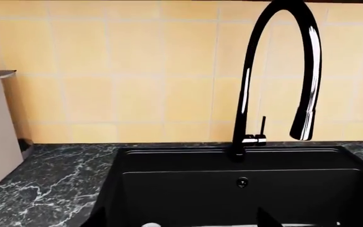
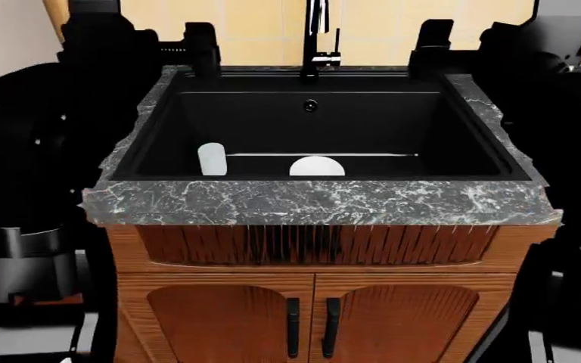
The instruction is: Pick the cup and bowl from the sink and place them on the counter for drying.
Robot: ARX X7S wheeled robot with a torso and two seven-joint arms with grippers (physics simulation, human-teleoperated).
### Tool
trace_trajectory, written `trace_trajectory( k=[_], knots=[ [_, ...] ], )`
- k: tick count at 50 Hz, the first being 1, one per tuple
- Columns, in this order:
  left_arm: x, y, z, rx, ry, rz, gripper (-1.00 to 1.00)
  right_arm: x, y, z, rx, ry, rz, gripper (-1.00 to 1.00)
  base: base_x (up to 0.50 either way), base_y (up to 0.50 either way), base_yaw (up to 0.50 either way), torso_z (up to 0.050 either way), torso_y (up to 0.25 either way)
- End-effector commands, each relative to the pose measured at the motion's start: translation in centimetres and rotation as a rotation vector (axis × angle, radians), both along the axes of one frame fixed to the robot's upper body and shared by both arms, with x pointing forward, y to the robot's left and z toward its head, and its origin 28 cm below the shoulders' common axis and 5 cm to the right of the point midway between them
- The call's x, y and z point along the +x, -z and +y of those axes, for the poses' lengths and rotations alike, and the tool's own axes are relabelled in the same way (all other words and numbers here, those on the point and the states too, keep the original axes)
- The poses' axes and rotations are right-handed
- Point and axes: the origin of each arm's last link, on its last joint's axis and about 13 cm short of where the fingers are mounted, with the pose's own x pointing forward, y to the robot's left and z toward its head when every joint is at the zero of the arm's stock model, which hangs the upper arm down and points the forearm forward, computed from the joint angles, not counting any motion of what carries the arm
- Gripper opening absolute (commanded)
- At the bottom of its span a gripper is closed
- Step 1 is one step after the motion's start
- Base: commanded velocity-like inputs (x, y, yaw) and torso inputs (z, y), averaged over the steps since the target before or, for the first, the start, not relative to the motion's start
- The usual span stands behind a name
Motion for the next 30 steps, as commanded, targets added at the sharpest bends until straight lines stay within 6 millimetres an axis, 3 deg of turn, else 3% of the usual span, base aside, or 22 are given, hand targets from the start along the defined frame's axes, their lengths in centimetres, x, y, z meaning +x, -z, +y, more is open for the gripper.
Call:
trace_trajectory(
  k=[1, 5, 11, 24, 30],
  knots=[
    [1.12, -1.99, -0.17, -0.032, 0.017, 0.037, 1.00, 0.90, -0.82, -0.13, 0.006, -0.010, 0.033, 1.00, 0.00, 0.00, 0.00, 0.000, 0.000],
    [0.94, -2.05, -0.11, -0.051, 0.025, 0.068, 1.00, 0.90, -1.03, -0.17, 0.084, -0.034, 0.028, 1.00, 0.00, 0.00, 0.00, 0.000, 0.000],
    [0.69, -1.46, 0.10, -0.036, 0.019, 0.075, 1.00, 0.73, -0.84, 0.14, -0.010, -0.050, 0.071, 1.00, 0.00, 0.00, 0.00, 0.000, 0.000],
    [0.44, -1.13, 0.14, -0.033, 0.022, 0.080, 1.00, 0.43, -0.74, 0.24, 0.027, -0.055, 0.062, 1.00, 0.00, 0.00, 0.00, 0.000, 0.000],
    [0.99, -1.72, 0.70, -0.019, -0.006, 0.065, 1.00, 1.32, -0.77, 0.10, -0.007, -0.036, 0.093, 1.00, 0.00, 0.00, 0.00, 0.000, 0.000]
  ],
)
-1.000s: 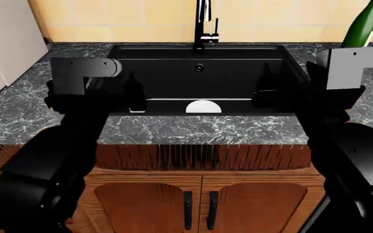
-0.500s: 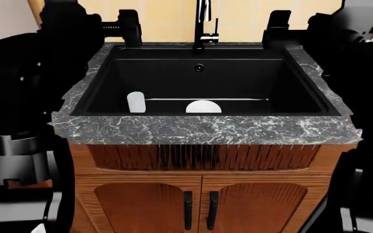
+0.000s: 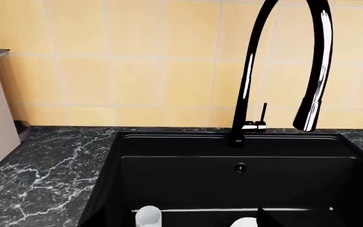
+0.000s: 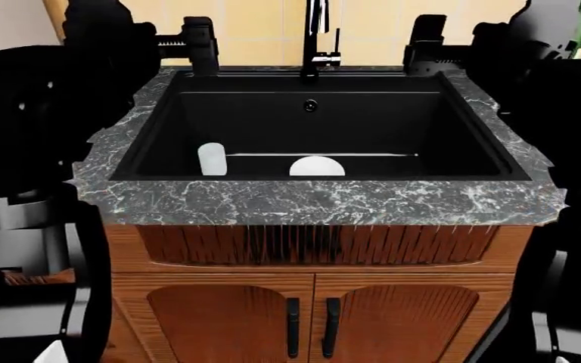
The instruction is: Pick the cup and bowl from the sink and place them on the counter for drying.
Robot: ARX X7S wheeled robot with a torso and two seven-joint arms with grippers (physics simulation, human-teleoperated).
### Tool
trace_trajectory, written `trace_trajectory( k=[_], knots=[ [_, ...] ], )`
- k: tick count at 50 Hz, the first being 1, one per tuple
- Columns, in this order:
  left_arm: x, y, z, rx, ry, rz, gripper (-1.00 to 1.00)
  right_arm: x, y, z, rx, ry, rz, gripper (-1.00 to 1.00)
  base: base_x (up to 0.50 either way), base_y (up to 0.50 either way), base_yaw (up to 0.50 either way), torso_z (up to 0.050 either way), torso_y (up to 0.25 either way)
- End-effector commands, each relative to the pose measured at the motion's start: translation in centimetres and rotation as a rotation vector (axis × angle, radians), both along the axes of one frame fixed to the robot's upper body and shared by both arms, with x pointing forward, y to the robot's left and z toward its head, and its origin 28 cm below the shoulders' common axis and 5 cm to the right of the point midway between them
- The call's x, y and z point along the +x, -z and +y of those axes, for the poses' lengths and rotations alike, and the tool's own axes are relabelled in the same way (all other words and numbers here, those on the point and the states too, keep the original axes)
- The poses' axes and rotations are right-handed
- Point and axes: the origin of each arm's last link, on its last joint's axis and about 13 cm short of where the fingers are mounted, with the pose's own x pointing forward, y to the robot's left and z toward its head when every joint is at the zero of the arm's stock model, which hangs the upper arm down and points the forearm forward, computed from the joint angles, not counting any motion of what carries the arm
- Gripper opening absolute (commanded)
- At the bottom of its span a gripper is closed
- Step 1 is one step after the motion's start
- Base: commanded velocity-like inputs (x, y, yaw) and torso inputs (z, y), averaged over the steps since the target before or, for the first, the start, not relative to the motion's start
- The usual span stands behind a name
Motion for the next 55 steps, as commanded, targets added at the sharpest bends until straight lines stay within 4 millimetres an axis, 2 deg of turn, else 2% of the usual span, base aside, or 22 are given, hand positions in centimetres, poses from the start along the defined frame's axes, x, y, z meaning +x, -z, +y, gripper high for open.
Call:
trace_trajectory(
  k=[1, 12, 19, 35, 55],
  knots=[
    [0.6, -0.5, 0.5, 0.001, -0.007, -0.016, 1.00, 0.7, 0.1, -0.1, -0.030, 0.006, 0.036, 1.00, 0.00, 0.00, 0.00, 0.000, 0.000],
    [1.4, 0.9, 0.9, -0.006, -0.021, 0.013, 1.00, 0.7, 1.0, -1.2, -0.009, -0.003, 0.030, 1.00, 0.00, 0.00, 0.00, 0.000, 0.000],
    [1.4, 0.9, 1.0, -0.002, -0.022, 0.021, 1.00, 0.9, 1.4, -1.3, -0.009, -0.005, 0.027, 1.00, 0.17, -0.01, 0.00, 0.000, 0.000],
    [1.0, 1.1, 0.9, -0.024, -0.021, 0.028, 1.00, 0.7, 1.9, -1.3, 0.026, -0.027, 0.019, 1.00, 0.35, -0.13, 0.00, 0.000, 0.000],
    [1.0, 1.0, 1.3, -0.020, -0.037, 0.017, 1.00, 1.0, 1.3, -1.2, -0.001, -0.040, 0.017, 1.00, 0.40, -0.11, 0.00, 0.000, 0.000]
  ],
)
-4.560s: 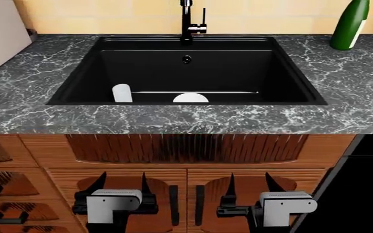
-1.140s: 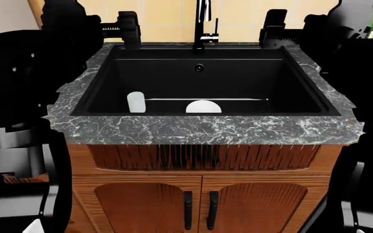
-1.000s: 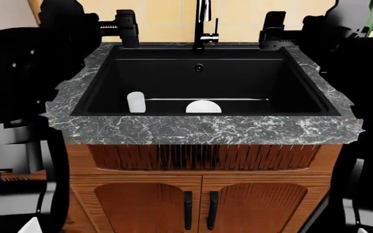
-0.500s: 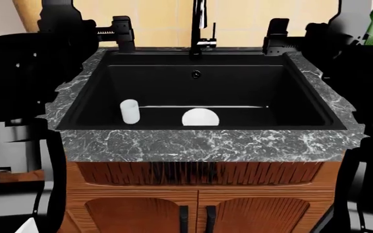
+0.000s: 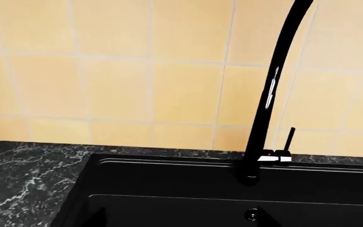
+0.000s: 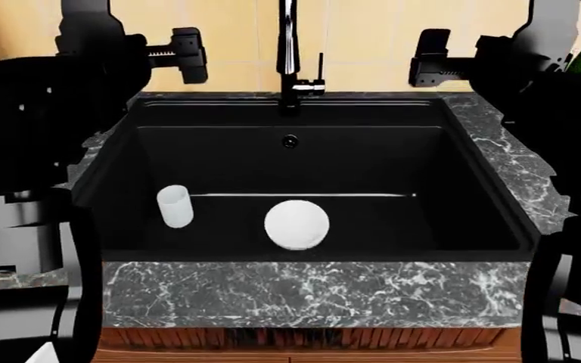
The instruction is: Pick the cup and bowl from the sink and place them on the counter for drying.
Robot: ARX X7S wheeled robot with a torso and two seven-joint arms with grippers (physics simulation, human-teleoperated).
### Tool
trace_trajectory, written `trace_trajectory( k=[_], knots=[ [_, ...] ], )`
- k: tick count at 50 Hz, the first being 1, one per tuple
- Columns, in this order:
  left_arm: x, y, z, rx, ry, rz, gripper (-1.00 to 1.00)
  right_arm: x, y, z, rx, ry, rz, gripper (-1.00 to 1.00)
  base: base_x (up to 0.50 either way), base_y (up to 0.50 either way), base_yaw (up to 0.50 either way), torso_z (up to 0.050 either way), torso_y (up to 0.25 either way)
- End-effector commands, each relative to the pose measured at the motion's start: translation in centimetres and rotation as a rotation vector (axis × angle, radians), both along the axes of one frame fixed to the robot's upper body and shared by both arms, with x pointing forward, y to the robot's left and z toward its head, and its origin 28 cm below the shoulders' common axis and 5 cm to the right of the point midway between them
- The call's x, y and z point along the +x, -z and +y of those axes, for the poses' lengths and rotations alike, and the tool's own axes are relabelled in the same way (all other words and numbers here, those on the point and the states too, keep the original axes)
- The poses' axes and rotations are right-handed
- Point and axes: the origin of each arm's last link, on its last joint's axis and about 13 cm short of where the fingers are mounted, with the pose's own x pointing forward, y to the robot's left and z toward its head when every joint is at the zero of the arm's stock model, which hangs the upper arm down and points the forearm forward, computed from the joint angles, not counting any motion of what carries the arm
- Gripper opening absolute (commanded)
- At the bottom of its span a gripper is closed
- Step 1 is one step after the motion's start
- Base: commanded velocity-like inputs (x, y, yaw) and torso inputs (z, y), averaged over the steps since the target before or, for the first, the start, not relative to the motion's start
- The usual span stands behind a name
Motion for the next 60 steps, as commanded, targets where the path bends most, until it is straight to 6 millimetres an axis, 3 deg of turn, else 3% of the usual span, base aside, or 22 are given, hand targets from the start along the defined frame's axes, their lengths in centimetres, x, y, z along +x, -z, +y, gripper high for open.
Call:
trace_trajectory(
  k=[1, 39, 60],
  knots=[
    [0.2, -0.1, 0.0, -0.003, 0.007, -0.020, 1.00, 0.1, 0.0, 0.3, -0.006, -0.018, 0.000, 1.00, 0.41, 0.00, 0.00, 0.000, 0.000],
    [0.2, 0.4, 0.1, -0.016, 0.026, 0.005, 1.00, 0.0, 0.8, 0.4, -0.009, -0.003, 0.012, 1.00, 0.37, 0.05, 0.00, 0.000, 0.001],
    [0.0, 1.2, 0.3, -0.029, 0.015, 0.014, 1.00, -0.4, 1.0, 0.8, -0.008, -0.059, 0.085, 1.00, 0.09, 0.00, 0.00, 0.000, 0.000]
  ],
)
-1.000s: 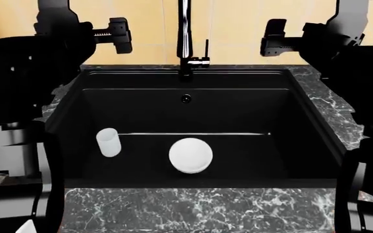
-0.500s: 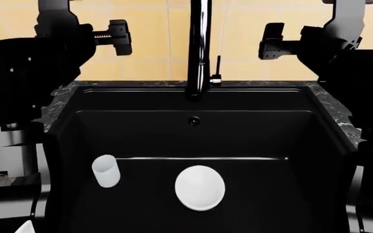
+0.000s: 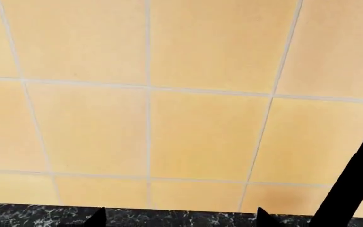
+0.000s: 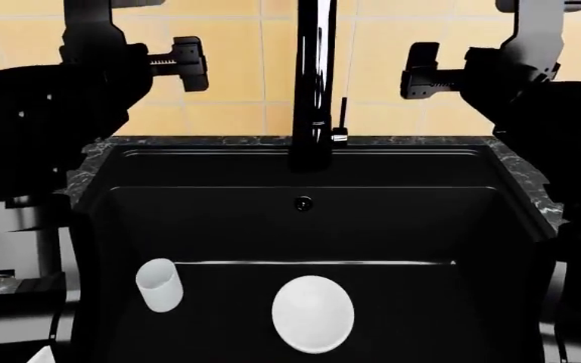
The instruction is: Pick the cup and bowl from the sink and place them on the counter for drying.
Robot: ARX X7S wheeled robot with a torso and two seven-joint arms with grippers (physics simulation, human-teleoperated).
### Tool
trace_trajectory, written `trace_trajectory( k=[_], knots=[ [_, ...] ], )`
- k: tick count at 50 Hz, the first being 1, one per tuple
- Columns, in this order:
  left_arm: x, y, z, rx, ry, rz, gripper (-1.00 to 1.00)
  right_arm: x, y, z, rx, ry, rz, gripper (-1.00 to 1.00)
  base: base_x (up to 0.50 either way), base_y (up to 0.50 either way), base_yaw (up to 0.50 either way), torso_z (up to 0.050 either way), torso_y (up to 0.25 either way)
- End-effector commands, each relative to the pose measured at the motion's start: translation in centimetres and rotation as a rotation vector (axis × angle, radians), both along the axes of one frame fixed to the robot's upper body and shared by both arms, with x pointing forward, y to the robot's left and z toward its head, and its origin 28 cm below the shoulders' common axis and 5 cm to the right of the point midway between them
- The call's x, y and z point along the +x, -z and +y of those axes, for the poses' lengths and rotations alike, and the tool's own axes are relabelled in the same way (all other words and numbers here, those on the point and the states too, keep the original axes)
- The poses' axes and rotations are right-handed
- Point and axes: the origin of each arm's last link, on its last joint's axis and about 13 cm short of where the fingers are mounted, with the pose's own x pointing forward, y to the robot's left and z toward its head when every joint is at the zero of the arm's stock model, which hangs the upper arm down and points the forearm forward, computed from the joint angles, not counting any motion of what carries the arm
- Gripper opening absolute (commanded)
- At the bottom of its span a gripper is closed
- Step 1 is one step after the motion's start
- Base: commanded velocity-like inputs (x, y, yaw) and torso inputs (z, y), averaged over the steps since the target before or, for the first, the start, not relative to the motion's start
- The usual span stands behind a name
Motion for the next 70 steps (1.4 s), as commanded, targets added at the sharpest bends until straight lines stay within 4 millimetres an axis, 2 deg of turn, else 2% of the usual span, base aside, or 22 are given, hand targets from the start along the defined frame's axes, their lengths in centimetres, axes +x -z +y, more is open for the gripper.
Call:
trace_trajectory(
  k=[1, 11, 21, 25, 30, 41, 63, 70],
  knots=[
    [-0.1, 0.5, 0.1, -0.020, 0.007, -0.007, 1.00, -0.2, 0.5, 0.3, 0.018, -0.051, 0.078, 1.00, 0.00, 0.00, 0.00, 0.000, 0.000],
    [-0.1, 0.9, 0.1, -0.028, 0.009, 0.002, 1.00, -0.2, 2.8, 0.5, 0.146, -0.142, 0.375, 1.00, 0.00, 0.00, 0.00, 0.000, 0.000],
    [0.3, 1.0, -0.3, -0.022, 0.012, 0.003, 1.00, 0.4, 3.7, -0.3, 0.171, -0.227, 0.506, 1.00, 0.00, 0.00, 0.00, 0.000, 0.000],
    [-0.1, 1.2, 0.2, -0.022, 0.011, 0.010, 1.00, 1.3, 4.5, -0.6, 0.165, -0.241, 0.568, 1.00, 0.00, 0.00, 0.00, 0.000, 0.000],
    [-0.1, 1.1, 0.3, -0.024, 0.007, 0.008, 1.00, 2.8, 4.5, -1.0, 0.151, -0.242, 0.606, 1.00, 0.00, 0.00, 0.00, 0.000, 0.000],
    [0.0, 1.6, 0.4, -0.029, 0.009, 0.007, 1.00, 5.1, 5.5, -0.6, 0.080, -0.273, 0.694, 1.00, 0.00, 0.00, 0.00, 0.000, 0.000],
    [0.1, 2.0, 0.4, -0.028, 0.000, 0.010, 1.00, 4.6, 10.4, 0.4, 0.067, -0.377, 0.847, 1.00, 0.00, 0.00, 0.00, 0.000, 0.000],
    [-0.2, 2.2, 0.6, -0.032, -0.005, 0.016, 1.00, 4.4, 11.4, 0.7, 0.074, -0.384, 0.872, 1.00, 0.00, 0.00, 0.00, 0.000, 0.000]
  ],
)
